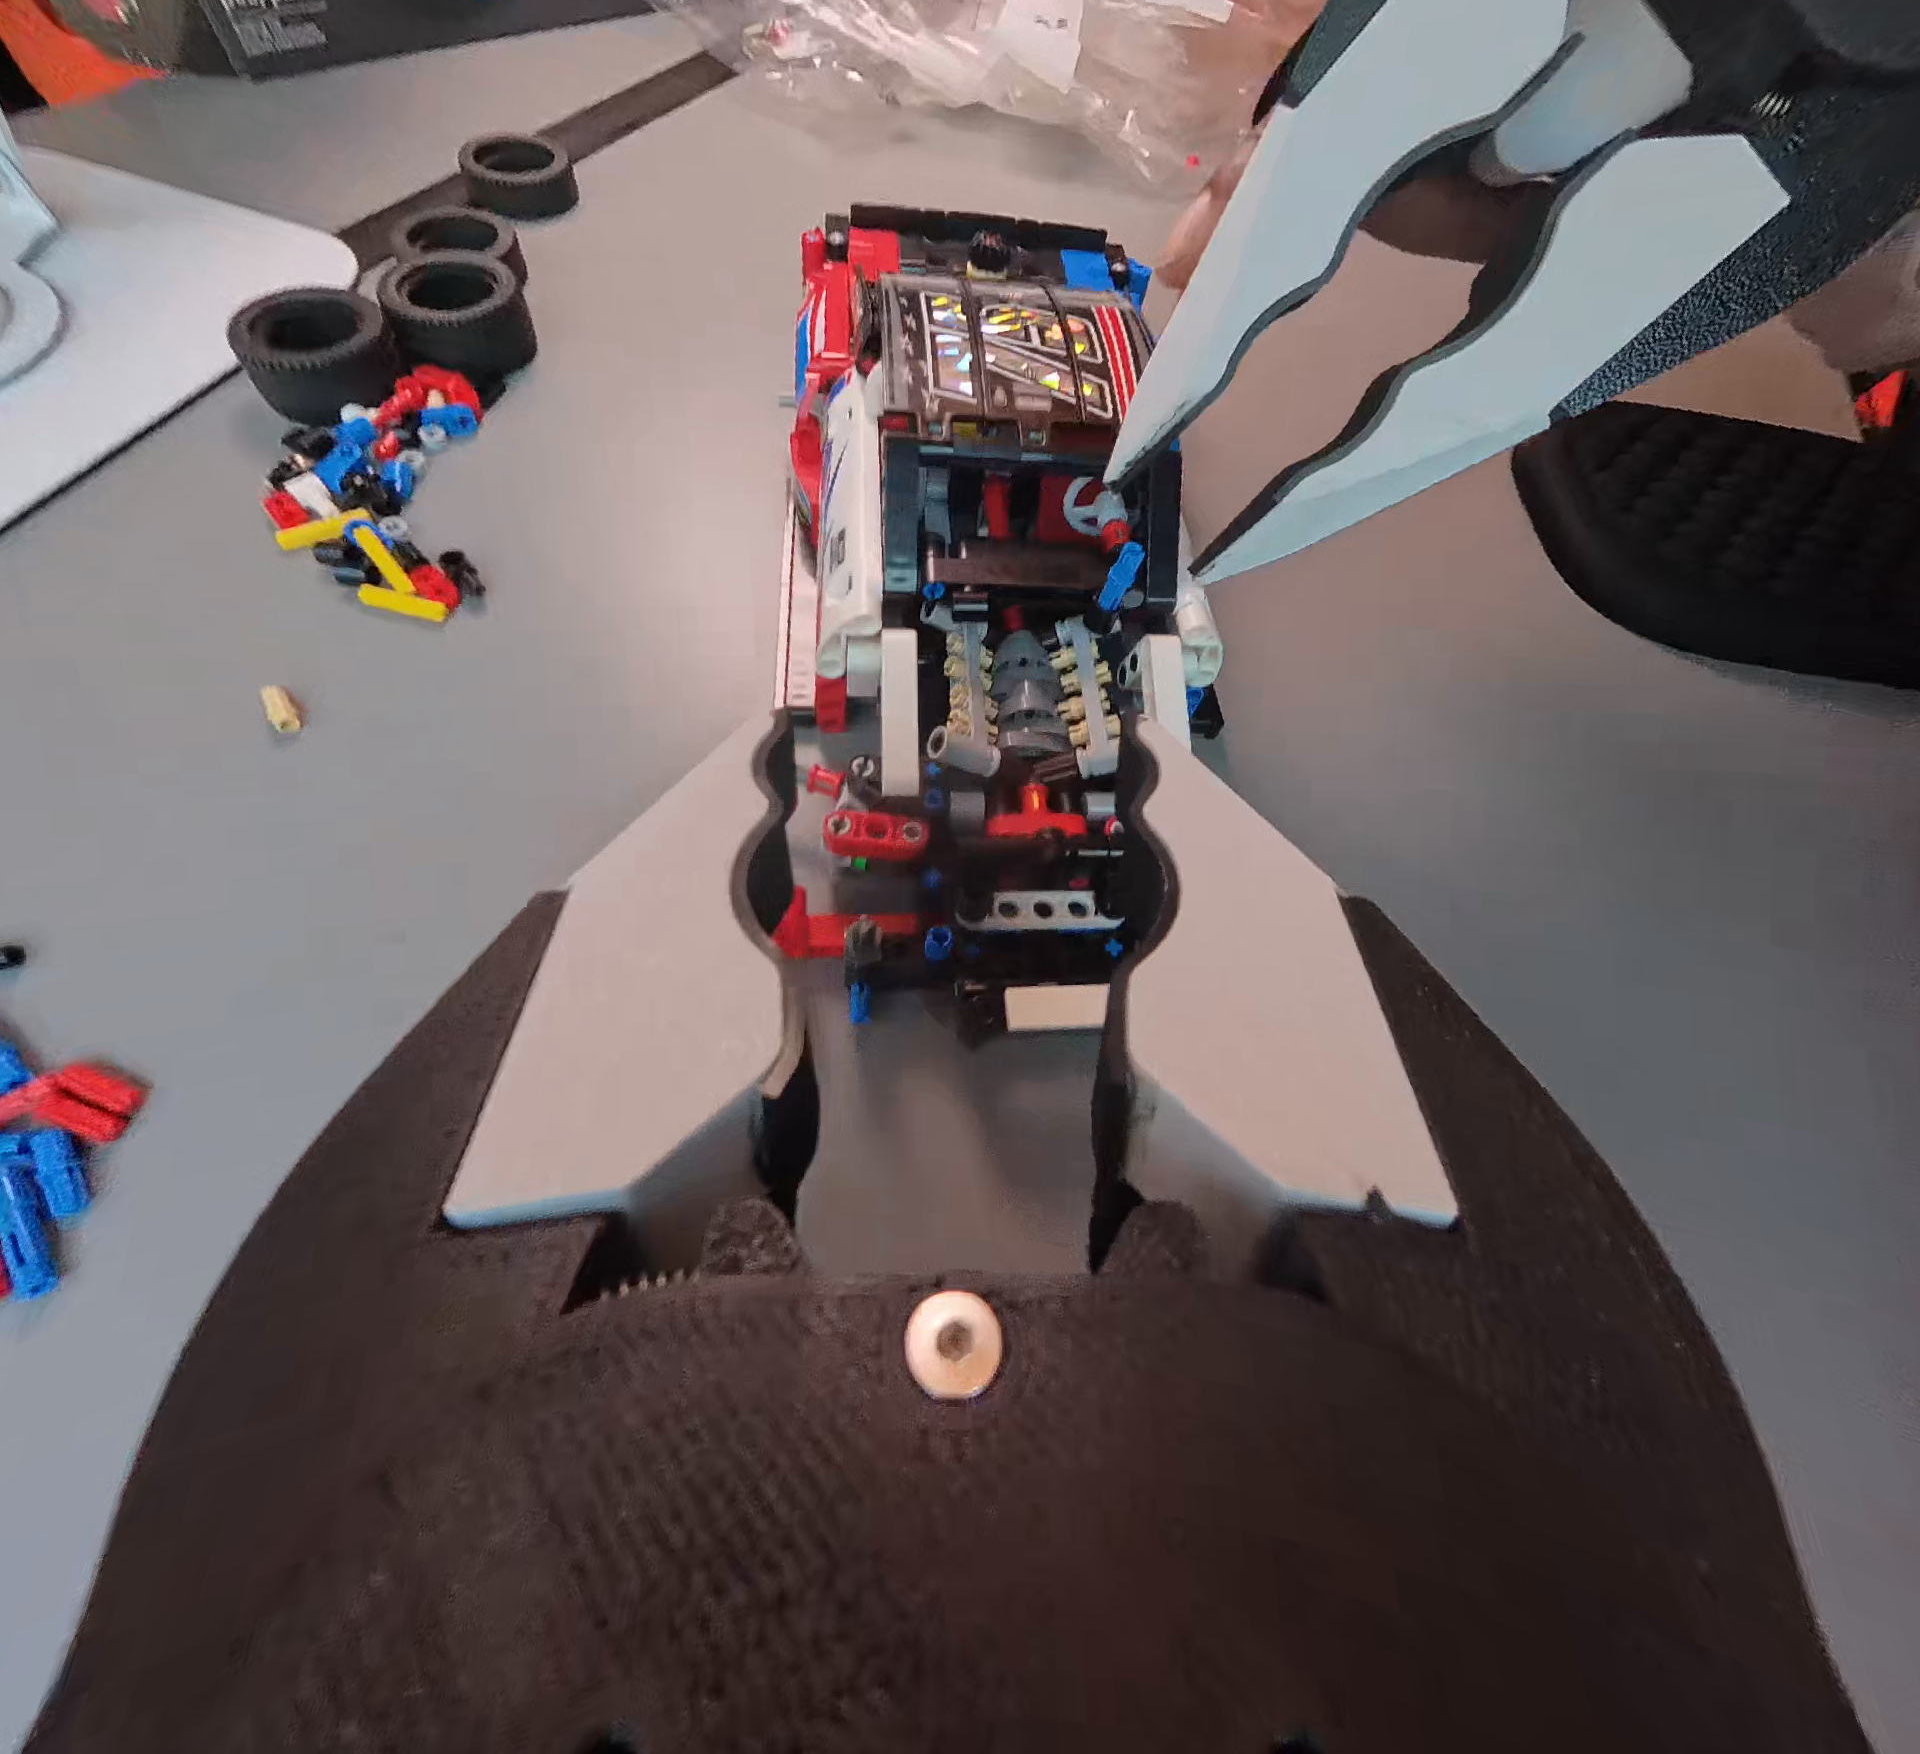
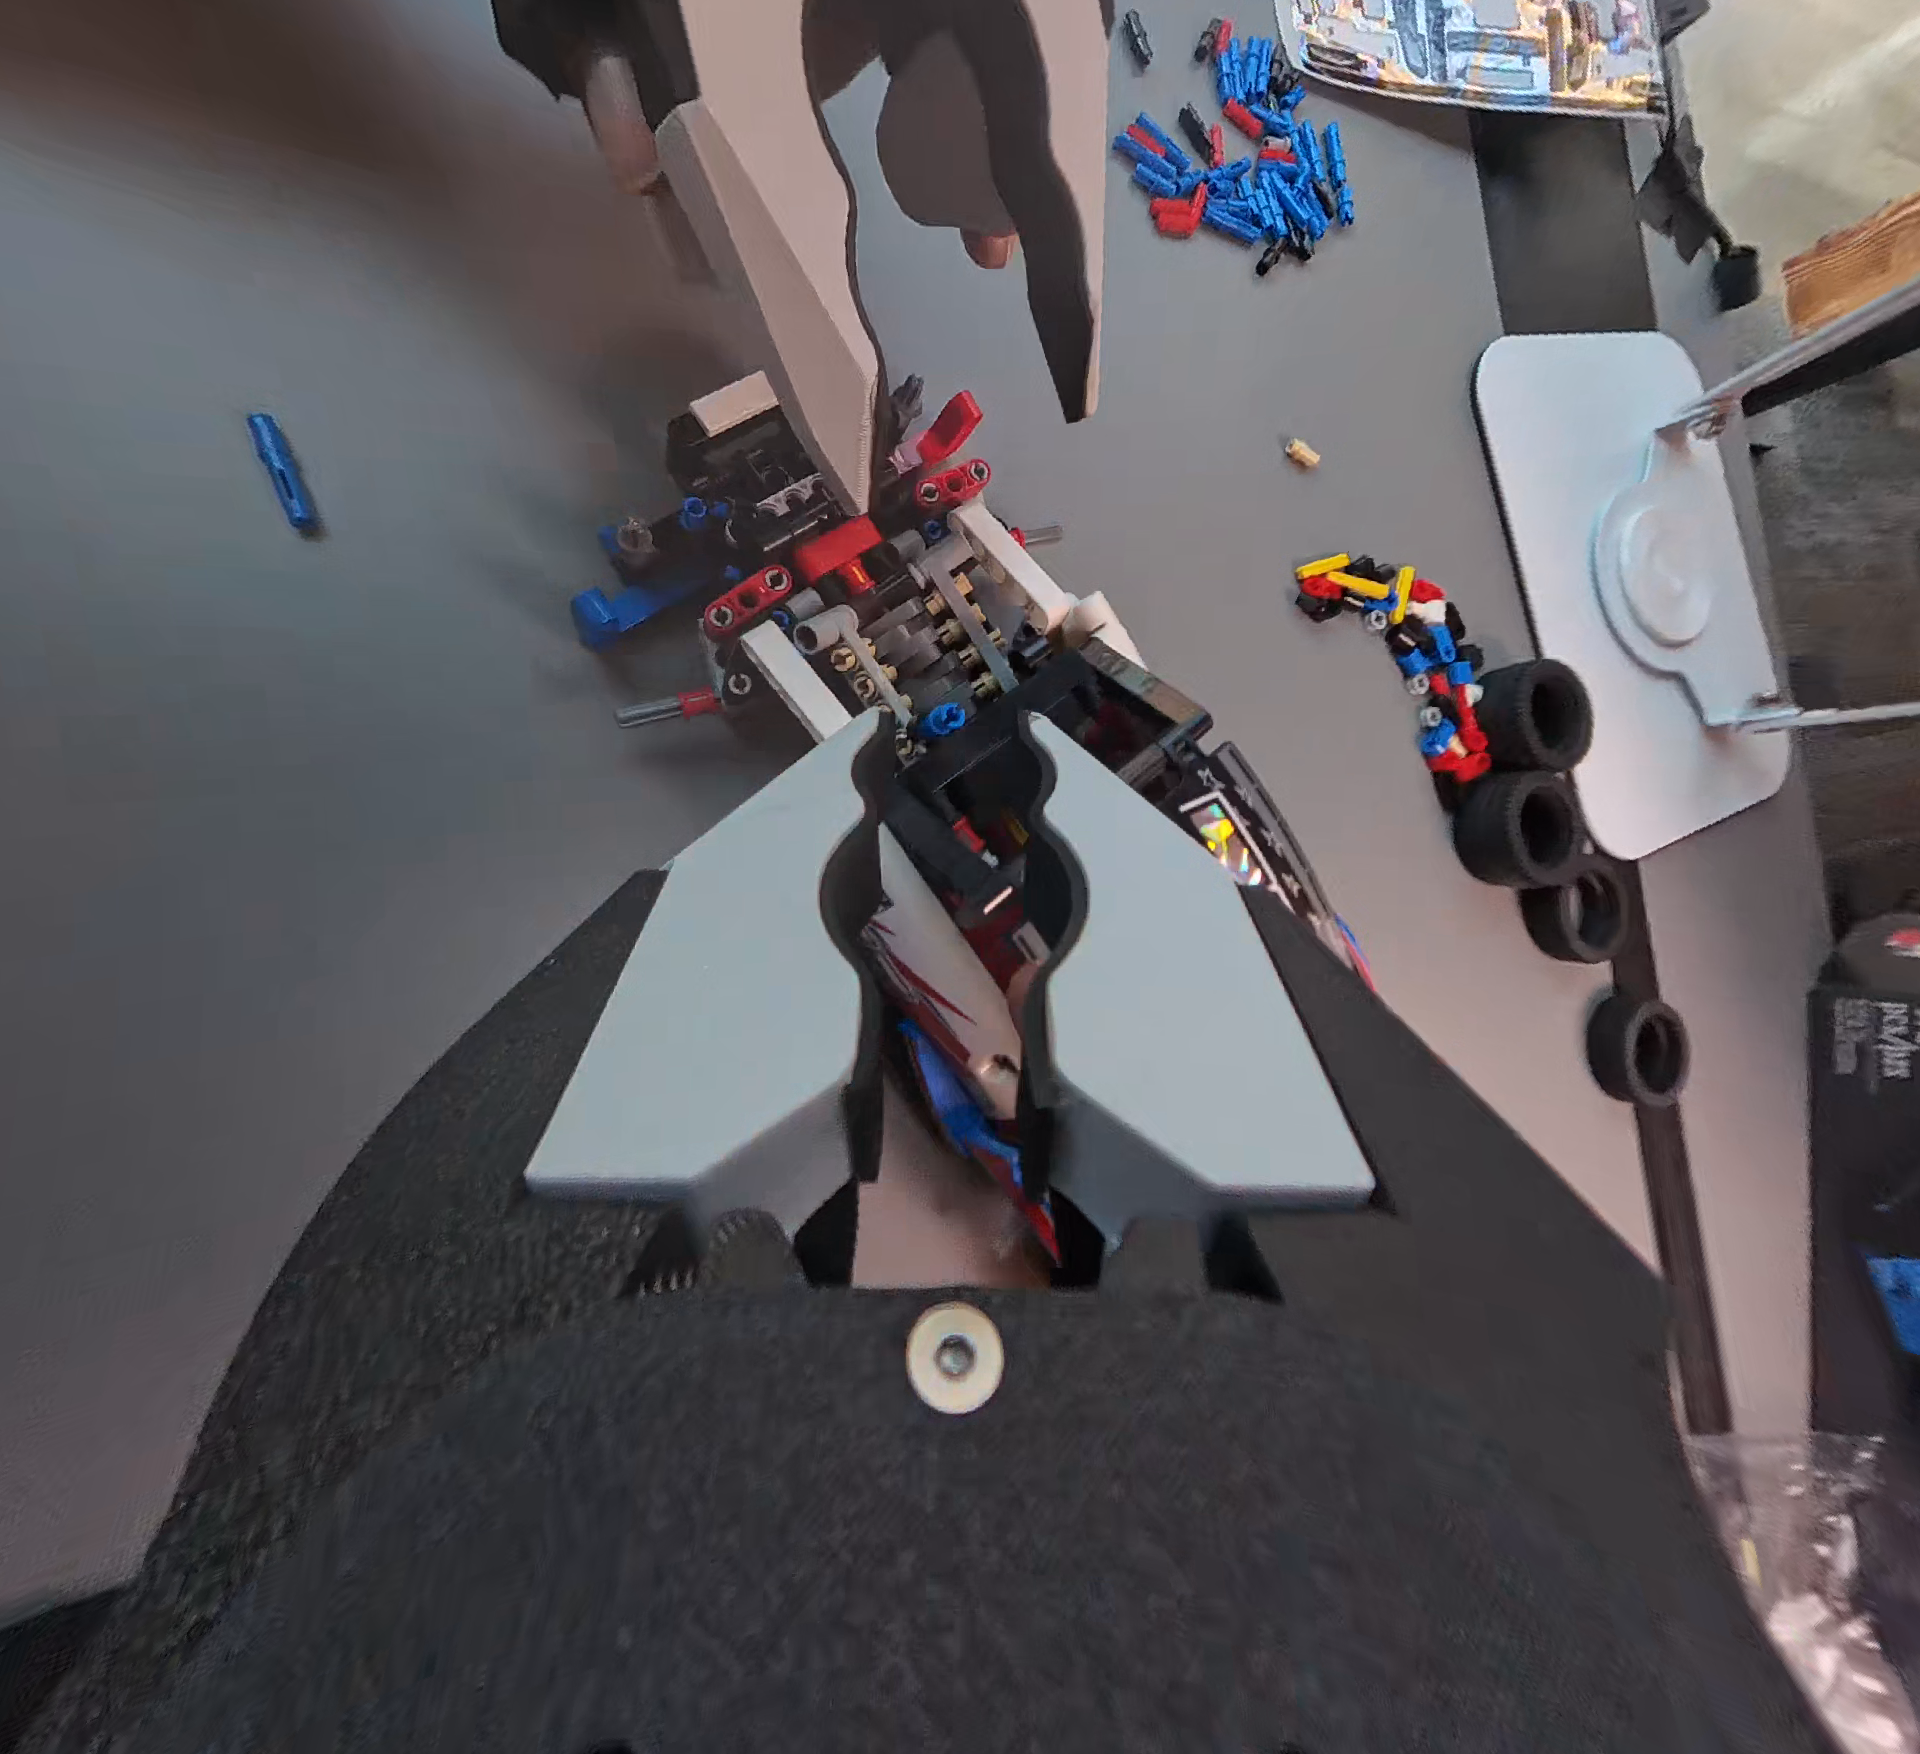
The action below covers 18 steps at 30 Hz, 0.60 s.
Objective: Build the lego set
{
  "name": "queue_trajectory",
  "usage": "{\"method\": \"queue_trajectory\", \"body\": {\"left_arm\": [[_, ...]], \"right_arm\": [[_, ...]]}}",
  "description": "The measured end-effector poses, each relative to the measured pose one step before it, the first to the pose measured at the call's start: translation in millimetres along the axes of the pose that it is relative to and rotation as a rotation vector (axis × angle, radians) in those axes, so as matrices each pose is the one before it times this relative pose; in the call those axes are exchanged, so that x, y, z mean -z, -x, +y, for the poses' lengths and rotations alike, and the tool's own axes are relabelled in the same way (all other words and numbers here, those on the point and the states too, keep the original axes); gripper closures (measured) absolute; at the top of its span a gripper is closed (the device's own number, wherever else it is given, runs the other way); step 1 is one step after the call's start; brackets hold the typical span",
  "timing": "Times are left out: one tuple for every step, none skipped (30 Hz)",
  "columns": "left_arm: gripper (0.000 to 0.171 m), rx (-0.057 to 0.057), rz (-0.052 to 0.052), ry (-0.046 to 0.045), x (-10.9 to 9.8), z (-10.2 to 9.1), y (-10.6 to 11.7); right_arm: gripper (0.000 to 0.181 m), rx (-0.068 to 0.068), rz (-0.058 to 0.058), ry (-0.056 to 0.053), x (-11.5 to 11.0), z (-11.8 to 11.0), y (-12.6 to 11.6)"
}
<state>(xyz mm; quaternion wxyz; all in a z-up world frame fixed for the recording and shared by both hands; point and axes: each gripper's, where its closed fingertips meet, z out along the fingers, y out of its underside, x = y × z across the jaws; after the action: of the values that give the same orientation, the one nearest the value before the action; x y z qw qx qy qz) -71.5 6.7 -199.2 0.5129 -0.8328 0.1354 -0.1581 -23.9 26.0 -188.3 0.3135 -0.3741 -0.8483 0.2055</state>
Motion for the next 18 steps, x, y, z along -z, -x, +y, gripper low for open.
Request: {"method": "queue_trajectory", "body": {"left_arm": [[0.106, 0.0300, 0.0306, 0.00830, 1.13, 3.91, 0.34], [0.103, 0.0218, 0.0277, 0.00403, 0.25, 2.84, -0.69], [0.100, 0.0126, 0.0156, 0.00637, -0.41, 2.62, -0.08], [0.097, 0.0052, 0.0096, 0.01017, -0.91, 3.18, -0.07], [0.096, 0.0055, 0.0037, 0.01609, -1.33, 3.68, 0.30], [0.094, 0.0060, 0.0047, 0.01885, -1.66, 3.85, -0.26], [0.093, 0.0058, 0.0102, 0.01761, -1.62, 3.46, -1.40], [0.093, 0.0067, 0.0134, 0.01400, -1.77, 2.52, -2.39], [0.094, 0.0066, 0.0154, 0.01361, -1.78, 2.03, -2.85], [0.095, 0.0054, 0.0128, 0.01108, -1.70, 1.70, -2.76], [0.096, 0.0038, 0.0106, 0.01429, -1.67, 2.34, -2.56], [0.096, 0.0019, 0.0073, 0.01648, -1.56, 2.72, -2.27], [0.097, -0.0015, 0.0001, 0.01692, -1.40, 2.91, -1.24], [0.098, -0.0048, 0.0000, 0.01491, -1.54, 2.55, -1.23], [0.099, -0.0031, 0.0055, 0.01369, -1.75, 2.27, -2.16], [0.100, 0.0008, 0.0093, 0.01601, -2.08, 2.39, -2.73], [0.101, -0.0001, 0.0114, 0.01504, -2.10, 1.96, -3.19], [0.102, -0.0060, 0.0119, 0.00277, -1.70, -0.24, -3.89]], "right_arm": [[0.162, 0.0360, 0.0070, 0.0143, -4.19, -2.66, -0.28], [0.163, 0.0251, -0.0025, 0.0211, -4.06, -0.77, 0.84], [0.166, 0.0181, -0.0006, 0.0367, -3.58, 2.88, 0.36], [0.171, 0.0192, 0.0065, 0.0317, -1.95, 3.51, -0.14], [0.176, 0.0192, 0.0107, 0.0003, 0.89, 0.28, 0.19], [0.178, -0.0042, 0.0044, -0.0050, 1.85, 0.01, 1.11], [0.178, -0.0146, 0.0015, -0.0038, 1.40, 0.98, 1.61], [0.179, -0.0131, 0.0056, -0.0103, 1.50, 0.69, 1.83], [0.179, -0.0108, 0.0101, -0.0115, 1.26, 0.43, 1.89], [0.179, -0.0105, 0.0159, -0.0100, 1.24, 0.50, 1.56], [0.178, -0.0075, 0.0178, -0.0075, 1.38, 0.84, 1.97], [0.179, -0.0021, 0.0207, -0.0061, 1.84, 1.22, 2.01], [0.179, -0.0015, 0.0187, -0.0036, 2.20, 2.21, 2.64], [0.179, -0.0072, 0.0178, -0.0022, 2.47, 3.24, 2.95], [0.179, -0.0156, 0.0170, -0.0030, 2.15, 3.62, 3.20], [0.179, -0.0158, 0.0164, -0.0050, 2.02, 3.82, 3.03], [0.179, -0.0141, 0.0214, -0.0091, 2.04, 2.98, 1.93], [0.179, -0.0194, 0.0226, -0.0128, 2.20, 1.82, 0.76]]}}
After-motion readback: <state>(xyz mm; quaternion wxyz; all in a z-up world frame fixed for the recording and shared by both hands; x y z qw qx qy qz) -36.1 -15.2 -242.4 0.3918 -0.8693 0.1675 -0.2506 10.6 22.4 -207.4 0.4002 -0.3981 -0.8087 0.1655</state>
